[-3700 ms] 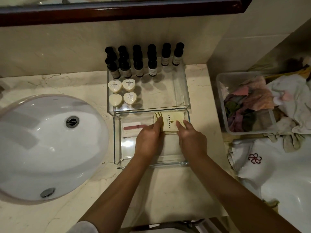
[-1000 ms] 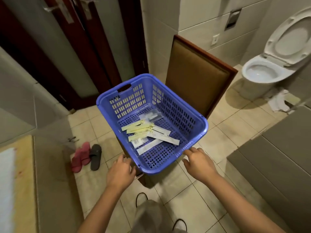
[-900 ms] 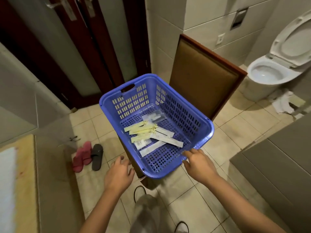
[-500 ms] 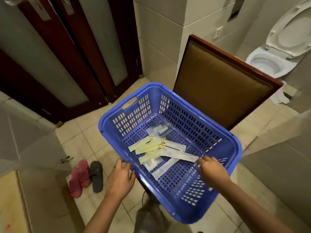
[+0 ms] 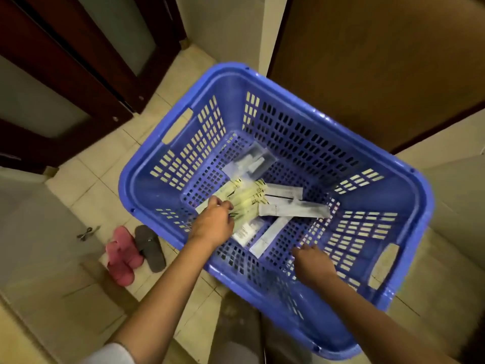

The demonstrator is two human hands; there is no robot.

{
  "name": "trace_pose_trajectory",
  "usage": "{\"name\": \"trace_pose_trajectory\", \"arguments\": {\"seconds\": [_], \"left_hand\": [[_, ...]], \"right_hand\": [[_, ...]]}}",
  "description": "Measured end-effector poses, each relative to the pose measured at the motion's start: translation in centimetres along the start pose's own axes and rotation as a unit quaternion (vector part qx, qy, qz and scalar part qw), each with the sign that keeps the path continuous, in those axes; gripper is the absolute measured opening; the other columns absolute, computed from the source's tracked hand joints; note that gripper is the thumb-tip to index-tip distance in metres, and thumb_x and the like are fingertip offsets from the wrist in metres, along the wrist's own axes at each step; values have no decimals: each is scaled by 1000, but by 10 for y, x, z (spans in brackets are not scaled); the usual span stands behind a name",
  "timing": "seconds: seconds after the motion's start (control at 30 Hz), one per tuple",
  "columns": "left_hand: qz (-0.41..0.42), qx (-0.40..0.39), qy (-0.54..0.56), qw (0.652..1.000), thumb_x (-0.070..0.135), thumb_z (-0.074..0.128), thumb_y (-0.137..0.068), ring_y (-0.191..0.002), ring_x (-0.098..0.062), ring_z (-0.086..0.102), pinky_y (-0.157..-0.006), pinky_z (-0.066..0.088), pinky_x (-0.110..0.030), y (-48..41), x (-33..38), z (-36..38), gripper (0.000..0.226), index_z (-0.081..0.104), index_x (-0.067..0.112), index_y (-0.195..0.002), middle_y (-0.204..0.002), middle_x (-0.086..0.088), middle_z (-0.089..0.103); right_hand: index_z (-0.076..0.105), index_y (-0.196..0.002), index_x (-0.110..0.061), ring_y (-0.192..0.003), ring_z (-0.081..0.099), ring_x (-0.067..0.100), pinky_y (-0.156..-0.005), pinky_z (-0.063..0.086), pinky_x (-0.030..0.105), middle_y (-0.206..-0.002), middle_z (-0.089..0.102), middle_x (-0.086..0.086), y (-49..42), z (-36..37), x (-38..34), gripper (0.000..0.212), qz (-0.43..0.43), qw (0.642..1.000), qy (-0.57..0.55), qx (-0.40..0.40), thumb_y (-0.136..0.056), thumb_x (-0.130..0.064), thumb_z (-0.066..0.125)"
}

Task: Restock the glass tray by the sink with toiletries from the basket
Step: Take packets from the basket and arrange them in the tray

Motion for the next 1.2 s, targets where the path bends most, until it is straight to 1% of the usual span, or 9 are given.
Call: {"name": "trace_pose_trajectory", "arguments": {"seconds": [0.13, 0.3, 0.43, 0.67, 0.83, 1.0, 1.1, 1.17, 1.2], "left_hand": [[-41, -94, -69, 992, 23, 42, -97, -115, -31, 52, -85, 45, -37, -47, 2, 33, 39, 42, 18, -136, -134, -9, 39], [-75, -147, -119, 979, 5, 47, -93, -115, -32, 54, -86, 47, -38, -99, -3, 77, 40, 46, 10, -133, -132, -13, 51], [-112, -211, -93, 967, 12, 50, -93, -116, -34, 53, -92, 48, -40, -117, -12, 122, 44, 42, 6, -136, -137, -15, 47], [-196, -183, -3, 963, 20, 58, -90, -108, -32, 57, -79, 48, -39, -124, -18, 167, 37, 50, 5, -123, -120, -14, 58], [-244, -128, -23, 961, 20, 65, -85, -103, -31, 60, -81, 47, -37, -127, -21, 179, 25, 62, 8, -106, -113, -10, 62], [-226, -149, -54, 961, 25, 63, -87, -109, -31, 56, -90, 46, -40, -125, -15, 181, 30, 59, 8, -112, -121, -11, 57], [-209, -203, -26, 956, 19, 56, -92, -87, -30, 59, -72, 47, -34, -120, -10, 178, 16, 57, 4, -97, -94, -10, 59], [-195, -223, -15, 955, 18, 52, -95, -57, -23, 48, -50, 37, -30, -116, -2, 168, 20, 56, 8, -79, -64, -8, 45], [-189, -225, -3, 956, 15, 51, -94, -49, -20, 39, -45, 30, -28, -115, 3, 161, 15, 61, 9, -84, -57, -7, 38]], "right_hand": [[51, -124, -10, -123, 44, 32, -93, 44, 39, -128, 52, 13, -36, 2, 23, 34, 24, 999, 22, -10, -92, -12, 40], [52, -118, -8, -117, 47, 33, -87, 45, 39, -121, 54, 15, -84, 1, 47, 27, 53, 998, -11, 5, -93, -12, 41], [51, -120, -8, -111, 52, 34, -80, 45, 39, -119, 54, 17, -121, 12, 40, 28, 21, 998, -59, -8, -93, -12, 42], [48, -122, -6, -102, 55, 35, -70, 41, 39, -115, 55, 17, -145, 48, 10, 29, -47, 997, -57, -10, -95, -11, 38], [50, -124, -10, -98, 58, 32, -66, 40, 34, -117, 56, 13, -152, 59, 13, 31, -4, 993, -117, -4, -96, -12, 38], [55, -116, -8, -85, 59, 32, -62, 41, 34, -107, 61, 14, -152, 57, 17, 27, 18, 983, -182, 10, -95, -11, 38], [51, -90, -10, -59, 42, 20, -53, 33, 32, -79, 53, 9, -147, 56, 20, 16, 25, 978, -207, 3, -97, -12, 37], [44, -76, -12, -52, 33, 16, -48, 27, 30, -66, 42, 3, -143, 54, 21, 22, 39, 969, -243, -3, -97, -13, 37], [44, -75, -10, -52, 35, 17, -49, 29, 30, -65, 42, 4, -141, 51, 20, 24, 42, 963, -266, -4, -97, -14, 37]]}}
Point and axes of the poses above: each hand's wrist, its own y-axis away from the middle knuckle, its own z-axis out of the palm, x = y × z, the point moved 7 cm from there along -y, towards the middle knuckle
